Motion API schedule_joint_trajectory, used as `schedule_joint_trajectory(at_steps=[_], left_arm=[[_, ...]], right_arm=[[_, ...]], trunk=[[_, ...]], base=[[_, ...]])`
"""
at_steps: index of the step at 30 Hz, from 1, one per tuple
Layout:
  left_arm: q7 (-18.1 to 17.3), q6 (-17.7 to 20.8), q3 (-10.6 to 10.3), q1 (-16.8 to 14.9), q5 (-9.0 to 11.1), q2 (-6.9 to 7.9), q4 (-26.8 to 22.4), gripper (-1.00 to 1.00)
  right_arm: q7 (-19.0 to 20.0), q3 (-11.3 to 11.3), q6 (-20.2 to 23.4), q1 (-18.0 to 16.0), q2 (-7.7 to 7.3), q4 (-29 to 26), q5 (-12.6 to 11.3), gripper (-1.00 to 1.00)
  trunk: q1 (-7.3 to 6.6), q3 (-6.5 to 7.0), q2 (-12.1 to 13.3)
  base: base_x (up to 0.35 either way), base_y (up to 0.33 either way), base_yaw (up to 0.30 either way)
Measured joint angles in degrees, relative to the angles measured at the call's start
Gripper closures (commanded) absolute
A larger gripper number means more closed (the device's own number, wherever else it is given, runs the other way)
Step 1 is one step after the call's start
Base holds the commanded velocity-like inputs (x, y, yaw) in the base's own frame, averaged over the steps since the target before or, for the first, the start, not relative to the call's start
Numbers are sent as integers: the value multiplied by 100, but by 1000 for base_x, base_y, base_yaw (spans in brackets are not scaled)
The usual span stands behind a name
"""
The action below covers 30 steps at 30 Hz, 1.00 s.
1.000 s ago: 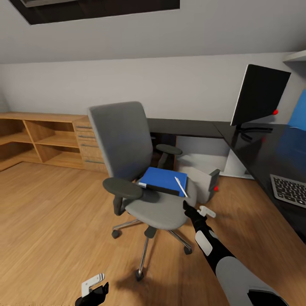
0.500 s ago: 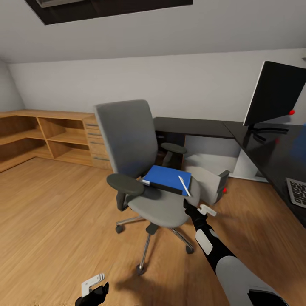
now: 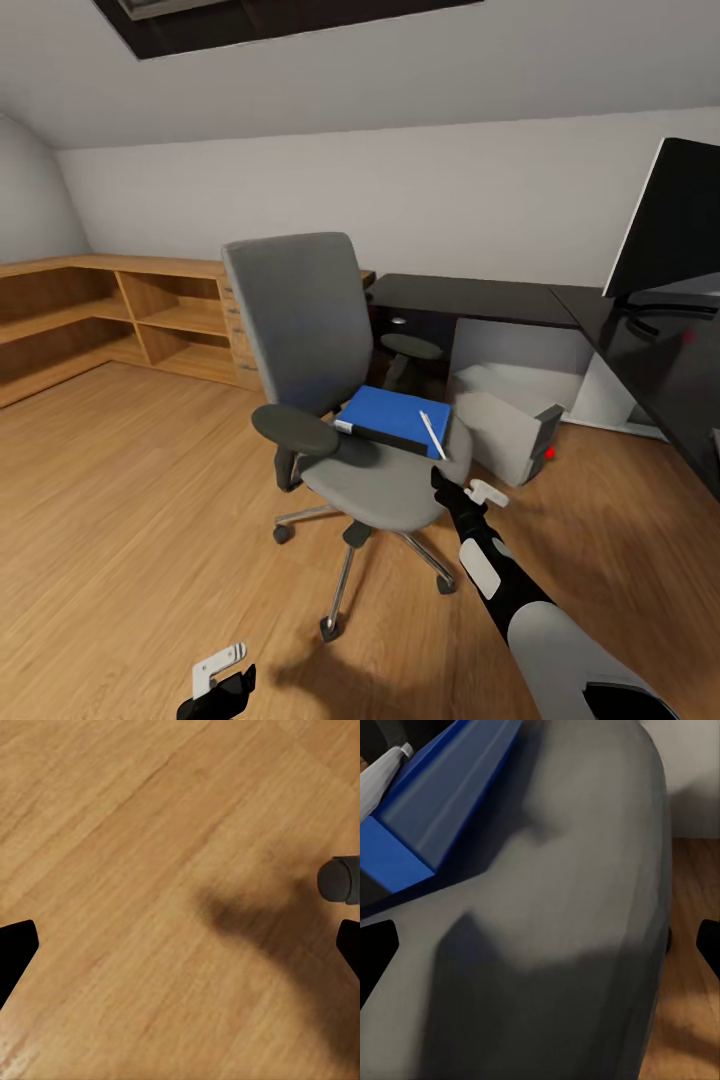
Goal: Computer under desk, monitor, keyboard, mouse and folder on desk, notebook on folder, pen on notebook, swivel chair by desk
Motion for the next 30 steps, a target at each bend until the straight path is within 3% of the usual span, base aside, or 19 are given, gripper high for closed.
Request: schedule_joint_trajectory(at_steps=[30], left_arm=[[-1,0,-8,0,0,0,0,-100]], right_arm=[[17,-8,-6,-1,-16,180,2,-100]], trunk=[[0,55,0]], base=[[0,0,-49]])
